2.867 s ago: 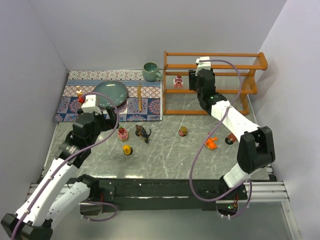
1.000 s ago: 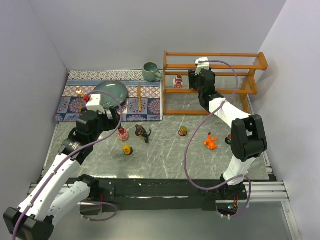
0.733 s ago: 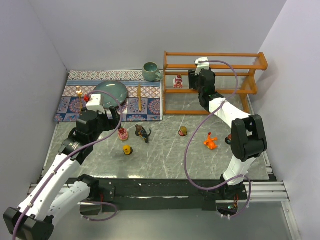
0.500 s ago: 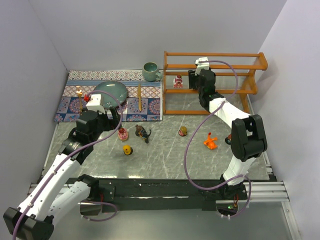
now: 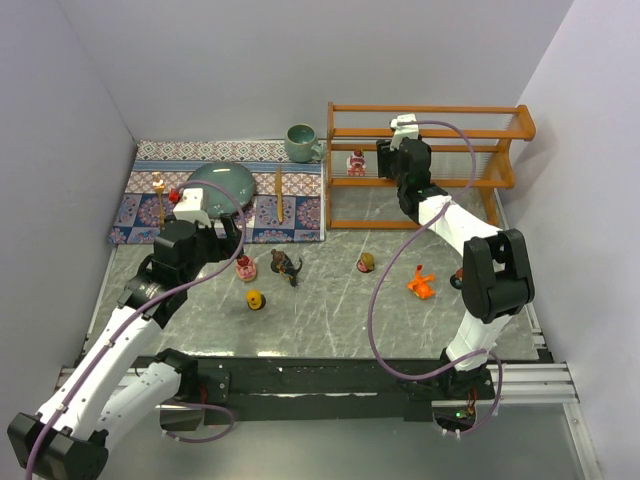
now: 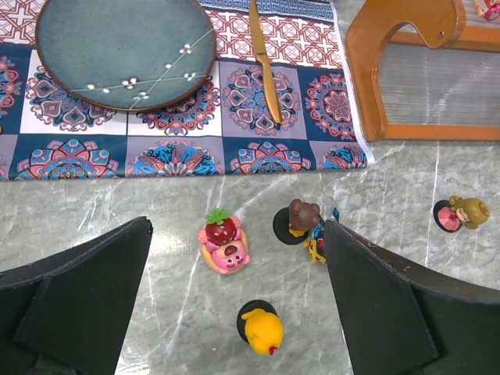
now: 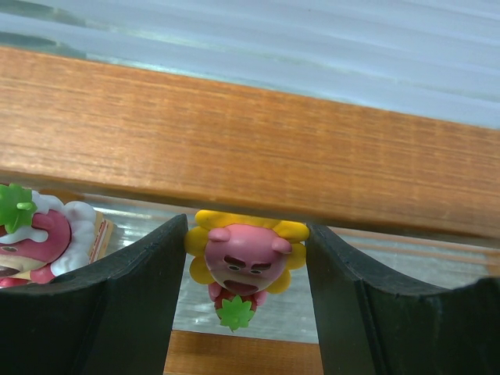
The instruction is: Place and organize the plastic toys onto the shelf
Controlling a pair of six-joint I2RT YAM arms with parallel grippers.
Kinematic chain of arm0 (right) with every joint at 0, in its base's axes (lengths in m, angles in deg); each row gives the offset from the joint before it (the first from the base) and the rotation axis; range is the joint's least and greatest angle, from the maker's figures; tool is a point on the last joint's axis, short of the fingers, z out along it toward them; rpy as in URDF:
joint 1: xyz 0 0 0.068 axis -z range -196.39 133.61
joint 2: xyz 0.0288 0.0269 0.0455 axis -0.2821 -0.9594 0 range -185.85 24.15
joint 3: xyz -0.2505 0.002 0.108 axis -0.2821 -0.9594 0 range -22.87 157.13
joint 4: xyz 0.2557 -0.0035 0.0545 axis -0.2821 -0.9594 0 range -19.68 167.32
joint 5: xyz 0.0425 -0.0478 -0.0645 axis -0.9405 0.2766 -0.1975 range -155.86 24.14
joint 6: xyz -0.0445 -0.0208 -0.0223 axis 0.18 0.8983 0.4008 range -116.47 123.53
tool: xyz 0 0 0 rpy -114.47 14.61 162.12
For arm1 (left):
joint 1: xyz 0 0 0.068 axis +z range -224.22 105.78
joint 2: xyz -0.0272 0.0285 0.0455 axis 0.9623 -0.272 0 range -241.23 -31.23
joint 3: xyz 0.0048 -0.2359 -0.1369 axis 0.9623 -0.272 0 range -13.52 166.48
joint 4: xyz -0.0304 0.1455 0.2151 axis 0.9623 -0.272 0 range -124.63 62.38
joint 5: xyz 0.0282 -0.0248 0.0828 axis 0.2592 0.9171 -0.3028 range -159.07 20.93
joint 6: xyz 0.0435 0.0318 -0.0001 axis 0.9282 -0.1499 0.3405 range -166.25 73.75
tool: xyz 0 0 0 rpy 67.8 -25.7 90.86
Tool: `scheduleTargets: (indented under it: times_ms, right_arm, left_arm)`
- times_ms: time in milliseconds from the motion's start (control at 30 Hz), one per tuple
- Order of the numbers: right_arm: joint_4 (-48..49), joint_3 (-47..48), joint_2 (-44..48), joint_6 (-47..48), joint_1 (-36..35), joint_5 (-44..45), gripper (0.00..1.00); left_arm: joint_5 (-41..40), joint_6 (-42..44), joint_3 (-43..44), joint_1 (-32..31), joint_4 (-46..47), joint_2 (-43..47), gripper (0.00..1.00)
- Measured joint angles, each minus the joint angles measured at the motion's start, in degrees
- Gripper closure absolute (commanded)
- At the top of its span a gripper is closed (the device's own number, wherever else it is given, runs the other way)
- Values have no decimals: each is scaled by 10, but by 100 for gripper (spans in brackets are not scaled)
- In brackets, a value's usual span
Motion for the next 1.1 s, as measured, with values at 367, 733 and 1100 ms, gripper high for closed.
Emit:
scheduleTargets:
  times_ms: [367,733,1100]
  right_arm:
    - [-4,3,-1,0,0,0,57]
    - [-9,10,-6,-2,1,-1,51]
    - [-12,14,-8,-3,2,-2,44]
  left_arm:
    - [3,0,0,1,1,-2,3]
    - [4,0,0,1,1,-3,3]
    - [8,0,0,1,1,-6,3]
